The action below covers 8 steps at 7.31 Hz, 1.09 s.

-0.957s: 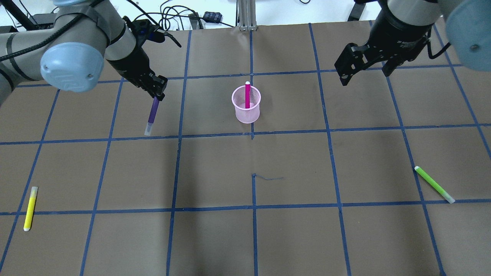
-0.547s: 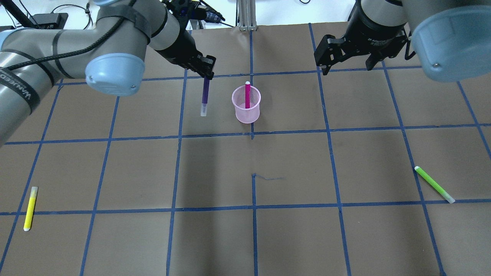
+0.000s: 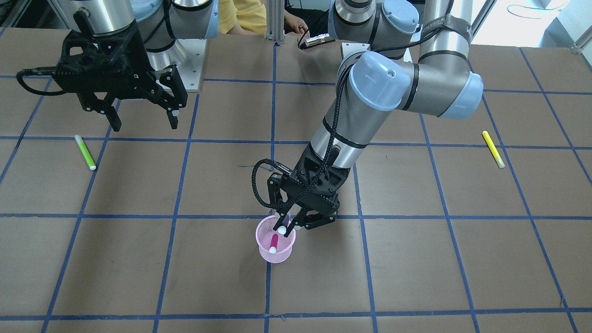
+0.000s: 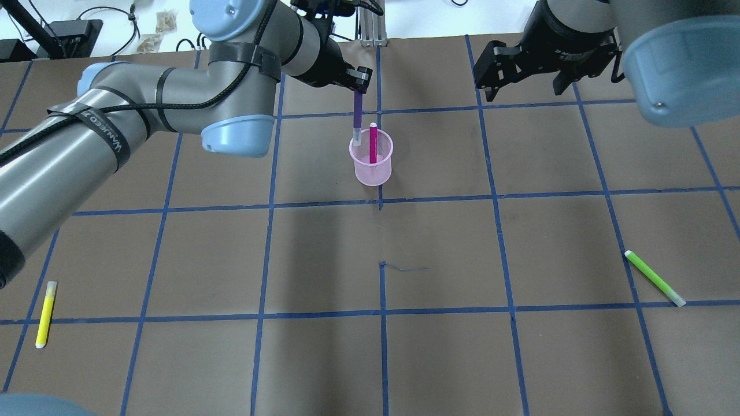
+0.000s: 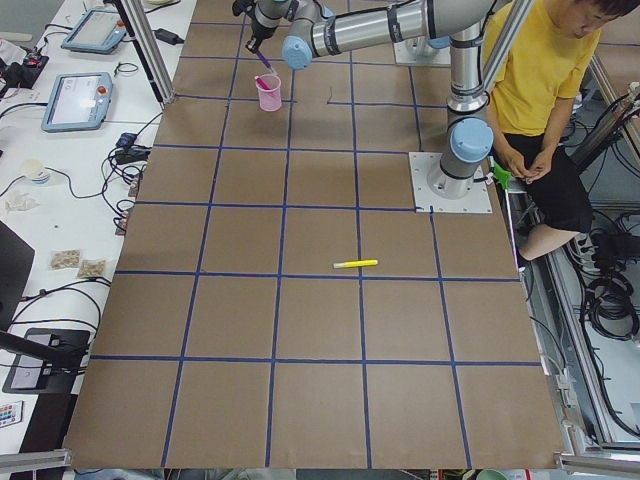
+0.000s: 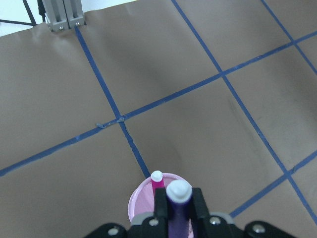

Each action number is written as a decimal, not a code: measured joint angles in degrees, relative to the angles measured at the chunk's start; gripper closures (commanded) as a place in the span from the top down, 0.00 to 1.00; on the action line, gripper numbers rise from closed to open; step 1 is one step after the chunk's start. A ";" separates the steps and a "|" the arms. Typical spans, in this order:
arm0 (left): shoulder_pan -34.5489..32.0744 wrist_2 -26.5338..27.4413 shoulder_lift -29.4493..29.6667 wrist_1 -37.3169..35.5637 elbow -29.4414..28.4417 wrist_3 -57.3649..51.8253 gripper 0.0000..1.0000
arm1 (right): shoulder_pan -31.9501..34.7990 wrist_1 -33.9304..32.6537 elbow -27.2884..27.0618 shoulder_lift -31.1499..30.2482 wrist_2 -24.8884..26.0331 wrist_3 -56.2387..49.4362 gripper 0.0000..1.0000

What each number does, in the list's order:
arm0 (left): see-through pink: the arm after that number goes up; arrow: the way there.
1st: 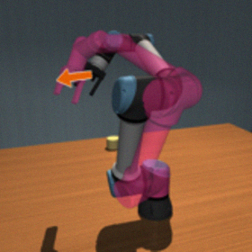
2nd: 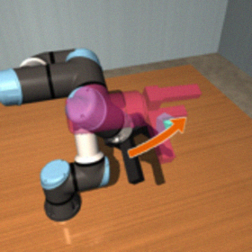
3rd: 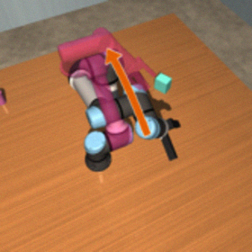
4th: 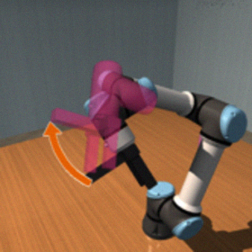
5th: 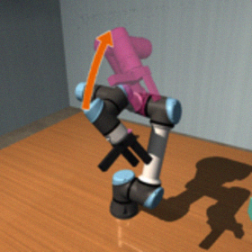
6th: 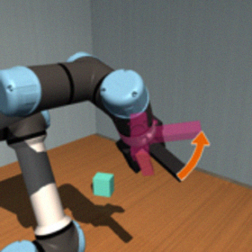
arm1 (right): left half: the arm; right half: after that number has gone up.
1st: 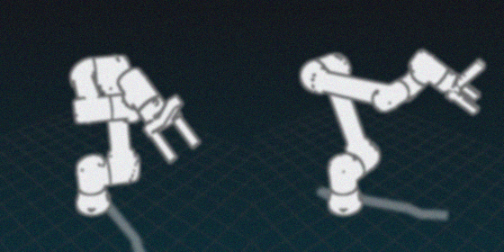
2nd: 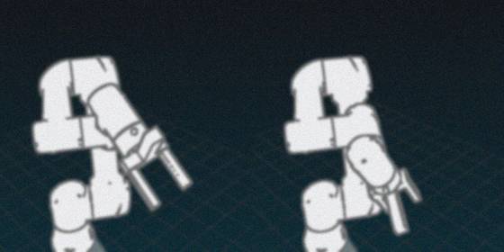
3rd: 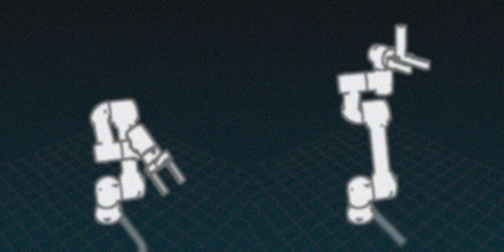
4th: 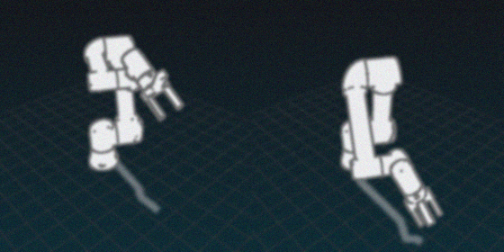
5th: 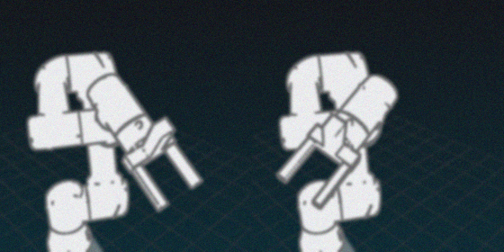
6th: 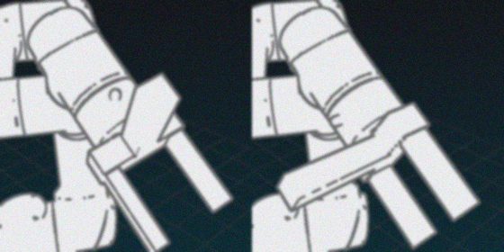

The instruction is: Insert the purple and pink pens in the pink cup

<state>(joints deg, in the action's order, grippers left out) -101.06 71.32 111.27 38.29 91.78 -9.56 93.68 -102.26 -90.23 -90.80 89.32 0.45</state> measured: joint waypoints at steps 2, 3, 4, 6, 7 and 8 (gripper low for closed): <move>-1.17 0.10 1.58 -2.99 0.03 1.24 0.00 | 0.01 0.98 0.09 -0.04 0.26 4.06 1.00; -1.42 0.15 1.96 -3.37 0.03 1.23 0.00 | 0.01 1.15 0.07 0.01 0.68 5.58 1.00; -1.53 0.19 2.26 -3.68 0.09 0.88 0.00 | 0.01 1.08 -0.09 0.12 0.93 6.11 1.00; -1.54 0.22 2.77 -4.19 0.40 0.33 0.00 | -0.06 0.80 -0.44 0.35 0.90 5.98 1.00; -1.52 0.27 3.07 -4.86 0.49 0.20 0.00 | -0.06 0.76 -0.51 0.43 0.87 5.92 1.00; -1.51 0.39 3.38 -5.75 0.71 -0.04 0.00 | -0.07 0.75 -0.54 0.49 0.84 5.91 1.00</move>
<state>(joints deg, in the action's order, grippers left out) -102.57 71.71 114.65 32.54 92.49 -9.60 93.60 -101.51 -90.77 -90.31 90.16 6.36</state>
